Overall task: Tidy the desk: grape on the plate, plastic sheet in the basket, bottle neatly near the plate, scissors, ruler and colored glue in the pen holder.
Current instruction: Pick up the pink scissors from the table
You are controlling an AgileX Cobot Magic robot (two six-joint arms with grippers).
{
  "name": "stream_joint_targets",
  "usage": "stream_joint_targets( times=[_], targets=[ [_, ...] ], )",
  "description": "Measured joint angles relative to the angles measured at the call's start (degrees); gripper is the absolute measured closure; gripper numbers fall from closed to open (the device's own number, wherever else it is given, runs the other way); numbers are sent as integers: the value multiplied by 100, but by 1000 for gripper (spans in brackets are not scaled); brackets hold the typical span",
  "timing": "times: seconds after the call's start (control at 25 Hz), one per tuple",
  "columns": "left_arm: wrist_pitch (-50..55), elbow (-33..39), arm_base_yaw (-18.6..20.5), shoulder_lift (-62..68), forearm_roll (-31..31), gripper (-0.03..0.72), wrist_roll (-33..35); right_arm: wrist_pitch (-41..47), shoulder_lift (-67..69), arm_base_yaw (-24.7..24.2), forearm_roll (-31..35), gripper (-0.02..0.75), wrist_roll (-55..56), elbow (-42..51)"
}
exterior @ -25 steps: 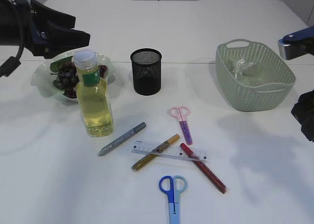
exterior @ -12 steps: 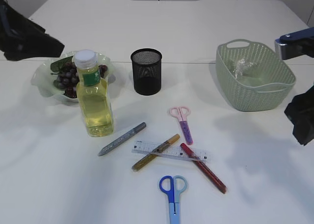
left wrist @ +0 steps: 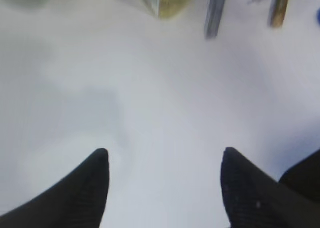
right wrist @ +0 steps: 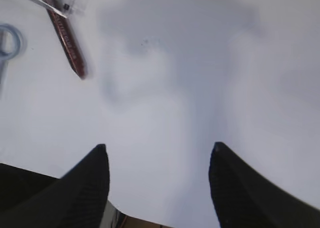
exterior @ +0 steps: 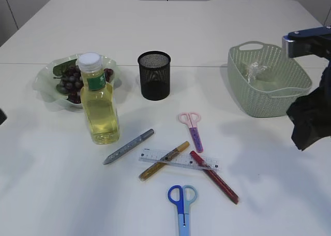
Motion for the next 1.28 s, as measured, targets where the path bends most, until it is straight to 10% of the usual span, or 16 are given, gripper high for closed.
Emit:
stream_joint_targets(
  times=[0.24, 0.88, 1.28],
  targets=[
    [773, 96, 0, 0, 619, 190, -250, -224, 185, 143, 110, 248, -27, -477],
    [657, 96, 0, 0, -752, 278, -422, -246, 3511, 645, 240, 248, 545, -3582],
    [343, 96, 0, 137, 425, 323, -1967, 14, 5128, 645, 265, 248, 820, -4982]
  ],
)
